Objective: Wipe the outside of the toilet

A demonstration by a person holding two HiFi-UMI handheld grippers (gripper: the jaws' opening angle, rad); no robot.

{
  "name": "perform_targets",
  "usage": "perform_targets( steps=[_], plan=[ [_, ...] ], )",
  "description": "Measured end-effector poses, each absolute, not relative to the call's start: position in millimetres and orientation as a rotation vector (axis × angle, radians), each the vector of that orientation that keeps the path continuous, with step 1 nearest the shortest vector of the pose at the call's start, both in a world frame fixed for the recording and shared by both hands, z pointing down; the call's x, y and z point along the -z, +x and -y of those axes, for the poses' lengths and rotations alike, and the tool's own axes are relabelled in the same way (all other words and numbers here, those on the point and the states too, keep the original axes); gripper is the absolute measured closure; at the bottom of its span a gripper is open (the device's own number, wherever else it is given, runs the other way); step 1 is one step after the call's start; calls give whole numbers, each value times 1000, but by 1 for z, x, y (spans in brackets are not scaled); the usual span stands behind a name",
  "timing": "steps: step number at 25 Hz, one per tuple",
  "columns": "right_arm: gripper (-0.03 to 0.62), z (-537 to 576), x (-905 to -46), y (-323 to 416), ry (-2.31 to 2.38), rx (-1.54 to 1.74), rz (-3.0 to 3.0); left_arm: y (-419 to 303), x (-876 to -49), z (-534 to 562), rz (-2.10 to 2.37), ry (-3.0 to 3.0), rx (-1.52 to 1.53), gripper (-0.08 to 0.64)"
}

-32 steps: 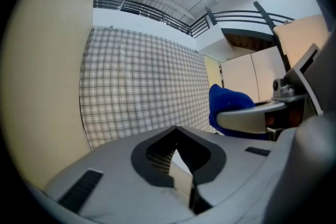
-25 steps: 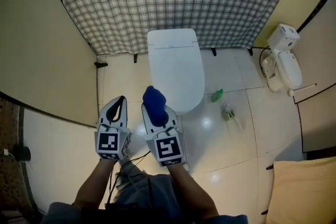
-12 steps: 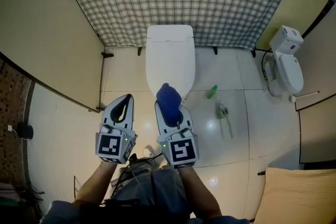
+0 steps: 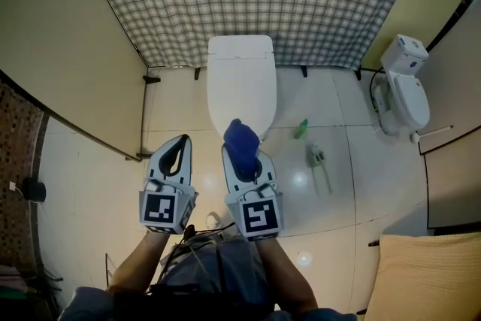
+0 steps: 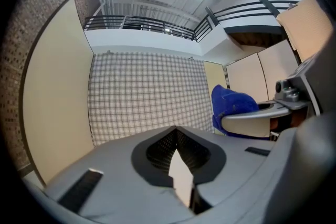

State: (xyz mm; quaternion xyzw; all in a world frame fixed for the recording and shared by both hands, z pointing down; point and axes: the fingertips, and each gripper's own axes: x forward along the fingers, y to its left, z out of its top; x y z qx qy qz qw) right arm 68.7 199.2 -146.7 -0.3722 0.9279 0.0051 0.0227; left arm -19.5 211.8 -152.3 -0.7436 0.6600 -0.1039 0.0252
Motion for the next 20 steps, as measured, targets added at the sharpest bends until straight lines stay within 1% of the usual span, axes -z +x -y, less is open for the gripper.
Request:
perform_targets(
  steps=[4,13,20],
  plan=[
    [522,-204,147,64,-1170,32,-2877,-21,151,-213,-2029,-2323,305,545],
    [522,-195,148,59,-1215,-5,-2857,-26,148,-206,-2004,-2370,301,545],
    [522,-205,172,42,-1273,29,-2864,-40,174,-212,-1972,-2433,301,545]
  ],
)
